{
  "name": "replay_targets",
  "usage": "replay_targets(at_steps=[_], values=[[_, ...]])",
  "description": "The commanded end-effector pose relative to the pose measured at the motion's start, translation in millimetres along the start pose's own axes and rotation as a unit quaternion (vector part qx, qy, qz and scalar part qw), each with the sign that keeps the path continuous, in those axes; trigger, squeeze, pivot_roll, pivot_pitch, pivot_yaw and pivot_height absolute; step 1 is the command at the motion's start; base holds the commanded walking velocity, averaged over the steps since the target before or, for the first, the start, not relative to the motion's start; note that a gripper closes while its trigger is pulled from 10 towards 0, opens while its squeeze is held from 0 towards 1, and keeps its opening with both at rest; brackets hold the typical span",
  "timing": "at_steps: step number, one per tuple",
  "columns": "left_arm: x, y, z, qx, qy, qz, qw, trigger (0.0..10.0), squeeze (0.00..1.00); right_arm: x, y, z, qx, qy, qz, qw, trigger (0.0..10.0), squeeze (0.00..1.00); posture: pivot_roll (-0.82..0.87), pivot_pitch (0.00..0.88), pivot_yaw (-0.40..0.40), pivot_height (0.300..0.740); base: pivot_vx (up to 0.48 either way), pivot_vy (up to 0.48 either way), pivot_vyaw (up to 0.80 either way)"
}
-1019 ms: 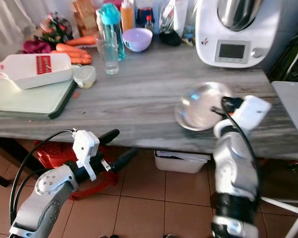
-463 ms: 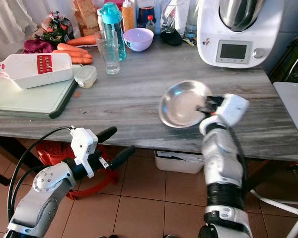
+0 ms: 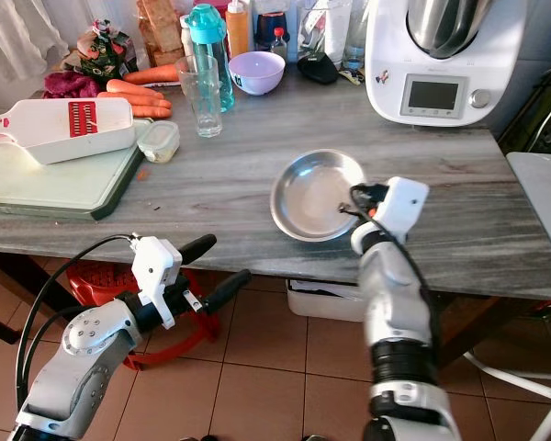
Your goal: Setting the table
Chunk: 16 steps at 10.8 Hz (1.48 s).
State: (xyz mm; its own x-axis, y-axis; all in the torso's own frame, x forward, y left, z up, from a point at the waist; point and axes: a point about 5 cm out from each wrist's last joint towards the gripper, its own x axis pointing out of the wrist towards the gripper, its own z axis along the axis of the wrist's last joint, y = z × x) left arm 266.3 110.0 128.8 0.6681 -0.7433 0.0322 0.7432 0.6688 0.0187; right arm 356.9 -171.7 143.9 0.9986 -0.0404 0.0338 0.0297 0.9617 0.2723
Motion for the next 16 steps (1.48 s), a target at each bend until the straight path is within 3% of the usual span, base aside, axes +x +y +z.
replay_targets(at_steps=[1, 4, 9, 10, 11, 14, 16], values=[[0.3, 2.1, 1.1, 0.008, 0.001, 0.004, 1.0, 10.0, 0.0, -0.5, -5.2, -17.6, -0.007, 0.04, -0.029, 0.999, 10.0, 0.0, -0.04, 0.128, 0.035, 0.74, 0.0, 0.0, 0.0], [-0.6, 1.2, 1.2, 0.01, 0.002, 0.006, 1.0, 10.0, 0.0, 10.0, -4.0, -8.8, -0.009, 0.014, -0.1, 0.995, 10.0, 0.0, -0.03, 0.133, 0.042, 0.74, 0.0, 0.0, 0.0], [1.3, -1.5, 1.0, 0.007, 0.0, 0.0, 1.0, 10.0, 0.0, 19.3, 28.0, -23.3, 0.069, 0.064, -0.084, 0.992, 10.0, 0.0, -0.04, 0.137, 0.041, 0.74, 0.0, 0.0, 0.0], [0.9, -2.1, 0.7, 0.007, 0.0, -0.002, 1.0, 10.0, 0.0, 19.6, 29.3, -24.9, 0.078, 0.068, -0.084, 0.991, 10.0, 0.18, -0.04, 0.137, 0.041, 0.74, 0.0, 0.0, 0.0], [0.7, -0.7, -0.8, 0.011, 0.005, 0.0, 1.0, 10.0, 0.0, 20.5, 32.5, -25.5, 0.083, 0.067, -0.075, 0.991, 10.0, 1.0, -0.04, 0.135, 0.037, 0.74, 0.0, 0.0, 0.0], [1.6, 4.0, -5.0, 0.012, 0.011, 0.013, 1.0, 10.0, 0.0, 16.5, 35.4, -30.4, 0.072, 0.068, -0.06, 0.993, 10.0, 1.0, -0.04, 0.132, 0.034, 0.74, 0.0, 0.0, 0.0], [3.3, 9.6, -6.8, 0.015, 0.012, 0.029, 0.999, 10.0, 0.0, 12.3, 34.0, -25.3, 0.007, 0.036, -0.034, 0.999, 10.0, 1.0, -0.05, 0.13, 0.03, 0.74, 0.0, 0.0, 0.0]])
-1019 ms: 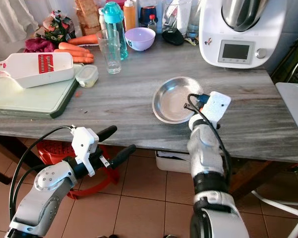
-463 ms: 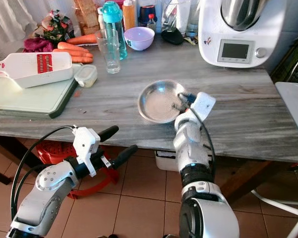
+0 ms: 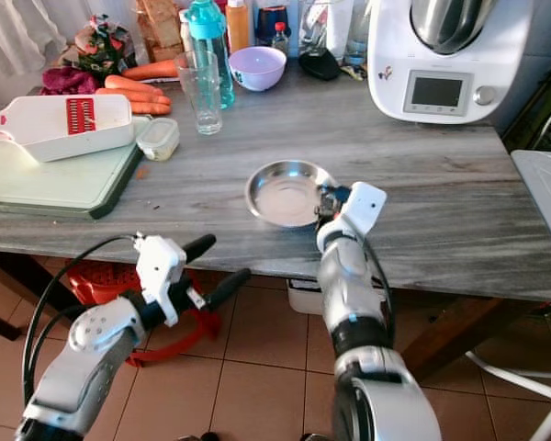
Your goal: Setting the table
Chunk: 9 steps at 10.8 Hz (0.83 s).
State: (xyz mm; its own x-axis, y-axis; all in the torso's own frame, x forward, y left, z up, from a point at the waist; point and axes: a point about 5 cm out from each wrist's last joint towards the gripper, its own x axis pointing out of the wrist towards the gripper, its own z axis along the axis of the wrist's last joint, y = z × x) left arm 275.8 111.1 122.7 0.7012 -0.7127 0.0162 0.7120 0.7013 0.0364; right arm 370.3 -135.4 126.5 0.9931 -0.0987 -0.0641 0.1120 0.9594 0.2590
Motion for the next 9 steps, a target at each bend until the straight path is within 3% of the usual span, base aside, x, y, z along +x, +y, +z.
replay_targets(at_steps=[1, 4, 7, 9], values=[[-1.5, 4.3, -0.9, 0.006, 0.004, 0.011, 1.0, 10.0, 0.0, -0.4, -3.1, 6.2, -0.026, -0.02, -0.008, 0.999, 10.0, 1.0, -0.05, 0.13, 0.03, 0.74, 0.0, 0.0, 0.0], [0.7, 10.6, -2.2, 0.013, 0.001, 0.029, 0.999, 10.0, 0.0, -8.9, -16.1, 28.9, -0.04, -0.07, 0.007, 0.997, 10.0, 1.0, -0.06, 0.122, 0.028, 0.74, 0.0, 0.0, 0.0], [3.1, 15.1, -2.4, 0.018, -0.003, 0.044, 0.999, 10.0, 0.0, -25.9, -17.9, 45.0, -0.102, -0.115, 0.053, 0.987, 10.0, 1.0, -0.06, 0.111, 0.027, 0.74, 0.0, 0.0, 0.0], [2.1, 20.8, 0.6, 0.027, -0.008, 0.061, 0.998, 10.0, 0.0, -46.4, -14.4, 51.6, -0.174, -0.142, 0.071, 0.972, 10.0, 1.0, -0.06, 0.107, 0.028, 0.74, 0.0, 0.0, 0.0]])
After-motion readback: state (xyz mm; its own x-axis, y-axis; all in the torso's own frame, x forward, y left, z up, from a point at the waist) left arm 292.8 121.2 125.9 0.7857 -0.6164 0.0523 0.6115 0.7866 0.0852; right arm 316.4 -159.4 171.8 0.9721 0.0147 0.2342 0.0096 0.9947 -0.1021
